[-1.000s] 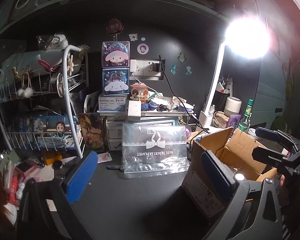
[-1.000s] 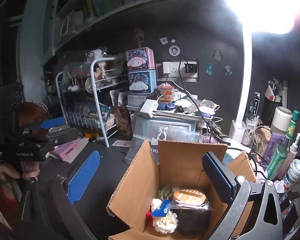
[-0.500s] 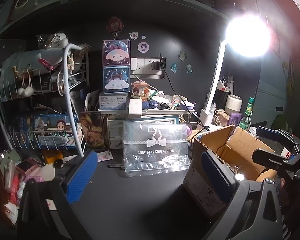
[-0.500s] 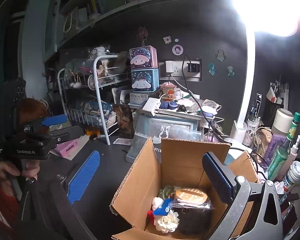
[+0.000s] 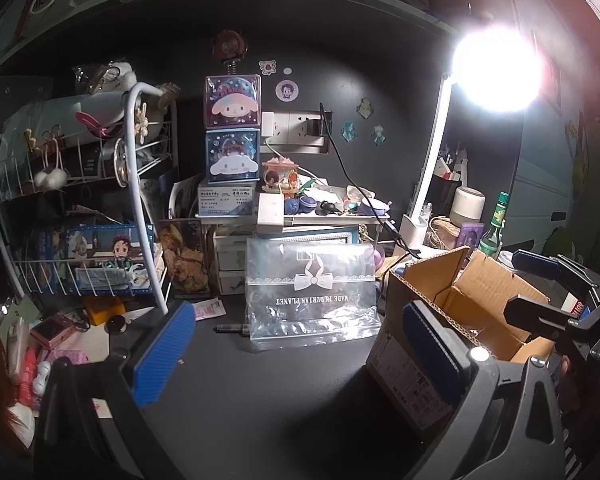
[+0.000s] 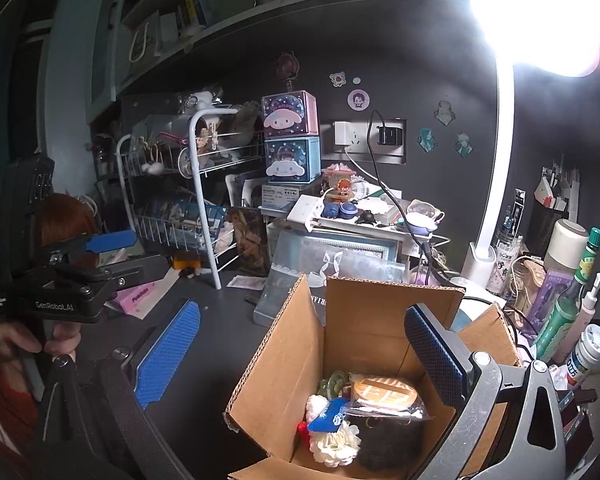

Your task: Organize objects

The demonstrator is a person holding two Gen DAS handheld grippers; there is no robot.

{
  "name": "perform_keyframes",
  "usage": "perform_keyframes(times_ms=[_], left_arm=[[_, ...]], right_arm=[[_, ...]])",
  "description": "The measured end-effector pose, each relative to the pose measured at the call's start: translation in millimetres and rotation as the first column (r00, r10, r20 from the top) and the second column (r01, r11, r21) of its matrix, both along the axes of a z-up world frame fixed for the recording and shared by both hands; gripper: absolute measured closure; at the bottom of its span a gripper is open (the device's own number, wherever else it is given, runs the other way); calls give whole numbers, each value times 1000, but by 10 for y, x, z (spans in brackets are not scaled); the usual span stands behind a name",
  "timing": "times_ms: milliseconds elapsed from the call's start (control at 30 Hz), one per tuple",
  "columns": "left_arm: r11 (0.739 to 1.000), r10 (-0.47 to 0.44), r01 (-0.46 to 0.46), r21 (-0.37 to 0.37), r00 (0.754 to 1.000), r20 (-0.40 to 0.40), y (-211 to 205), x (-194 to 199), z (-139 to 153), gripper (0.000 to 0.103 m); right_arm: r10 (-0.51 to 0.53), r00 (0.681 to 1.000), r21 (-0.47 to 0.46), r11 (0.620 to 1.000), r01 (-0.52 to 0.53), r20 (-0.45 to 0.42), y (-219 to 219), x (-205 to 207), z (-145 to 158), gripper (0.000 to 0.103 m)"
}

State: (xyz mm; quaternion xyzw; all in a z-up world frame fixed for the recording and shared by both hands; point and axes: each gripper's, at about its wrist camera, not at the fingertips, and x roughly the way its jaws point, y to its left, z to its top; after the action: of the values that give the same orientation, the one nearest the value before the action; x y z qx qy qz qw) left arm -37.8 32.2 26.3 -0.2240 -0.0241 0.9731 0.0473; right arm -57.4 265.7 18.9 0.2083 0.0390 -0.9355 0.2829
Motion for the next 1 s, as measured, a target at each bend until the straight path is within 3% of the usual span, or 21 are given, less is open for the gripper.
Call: perform_keyframes(times_ms=[1000], left_arm=[[1000, -6, 6, 0, 1000, 13, -22, -24, -38, 1]], right_arm=[[5, 1000, -2, 1000, -5, 12, 50, -74, -50, 0]])
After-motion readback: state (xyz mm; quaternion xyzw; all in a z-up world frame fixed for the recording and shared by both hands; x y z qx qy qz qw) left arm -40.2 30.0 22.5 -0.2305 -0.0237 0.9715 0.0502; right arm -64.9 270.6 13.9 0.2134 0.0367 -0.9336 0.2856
